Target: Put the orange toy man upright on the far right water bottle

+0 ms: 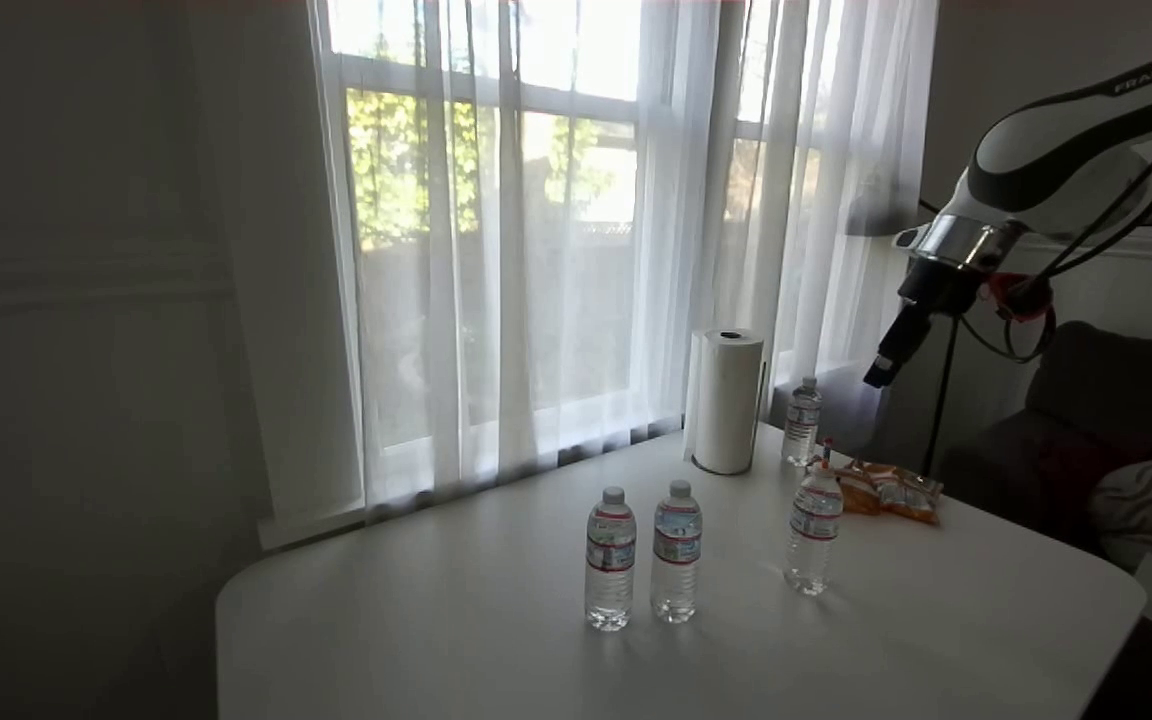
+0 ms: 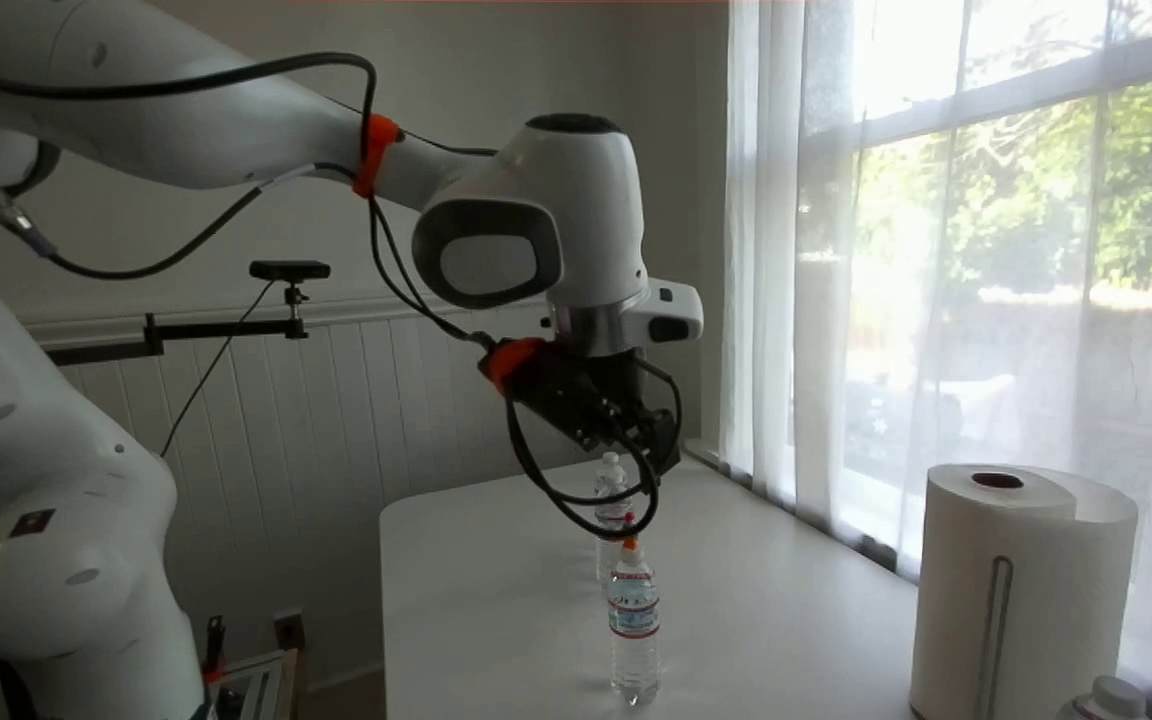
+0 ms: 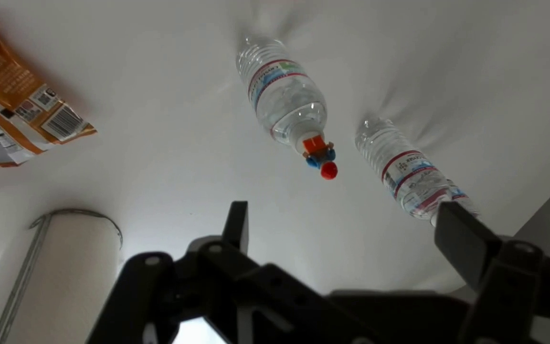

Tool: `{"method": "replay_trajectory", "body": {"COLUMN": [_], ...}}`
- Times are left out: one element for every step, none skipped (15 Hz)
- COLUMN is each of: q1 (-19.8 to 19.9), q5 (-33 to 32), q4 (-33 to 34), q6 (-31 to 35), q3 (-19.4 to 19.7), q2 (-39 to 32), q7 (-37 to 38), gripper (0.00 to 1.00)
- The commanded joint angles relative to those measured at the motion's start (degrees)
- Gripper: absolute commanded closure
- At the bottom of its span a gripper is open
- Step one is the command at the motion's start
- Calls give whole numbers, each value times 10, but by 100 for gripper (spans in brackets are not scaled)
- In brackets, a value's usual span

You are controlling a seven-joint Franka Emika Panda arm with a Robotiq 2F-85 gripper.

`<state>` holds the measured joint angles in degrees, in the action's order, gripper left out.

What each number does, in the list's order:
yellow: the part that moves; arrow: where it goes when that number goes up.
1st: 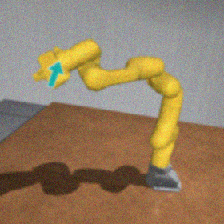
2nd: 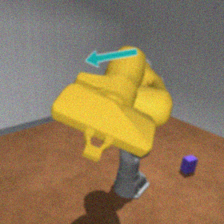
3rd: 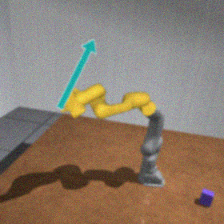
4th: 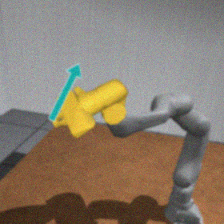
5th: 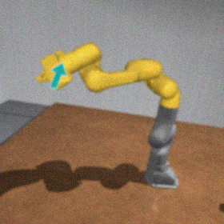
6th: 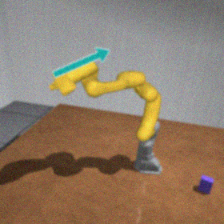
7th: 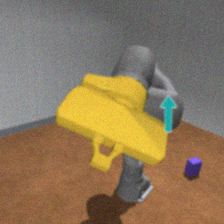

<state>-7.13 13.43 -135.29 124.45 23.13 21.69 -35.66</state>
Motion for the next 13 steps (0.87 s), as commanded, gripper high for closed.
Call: {"method": "replay_trajectory", "body": {"q1": [53, 60, 65, 70, 73, 75, 76, 77, 73, 73, 73, 73, 73], "q5": [-33, -40, -48, -53, -58, -61, -65, -68, -48, -48, -48, -48, -48], "q4": [27, 29, 30, 31, 30, 31, 31, 32, 21, 21, 21, 21, 21], "q6": [-36, -39, -40, -41, -43, -45, -45, -47, -29, -29, -29, -29, -29], "q3": [-57, -67, -76, -83, -91, -96, -101, -106, -98, -100, -100, -100, -100], "q2": [-17, -19, -20, -21, -21, -22, -22, -22, -20, -20, -20, -21, -21], "q7": [41, 48, 55, 61, 68, 74, 78, 82, 61, 62, 62, 62, 62], "gripper": [0, 0, 0, 0, 0, 0, 0, 0, 0, 0, 0, 0, 0]}}
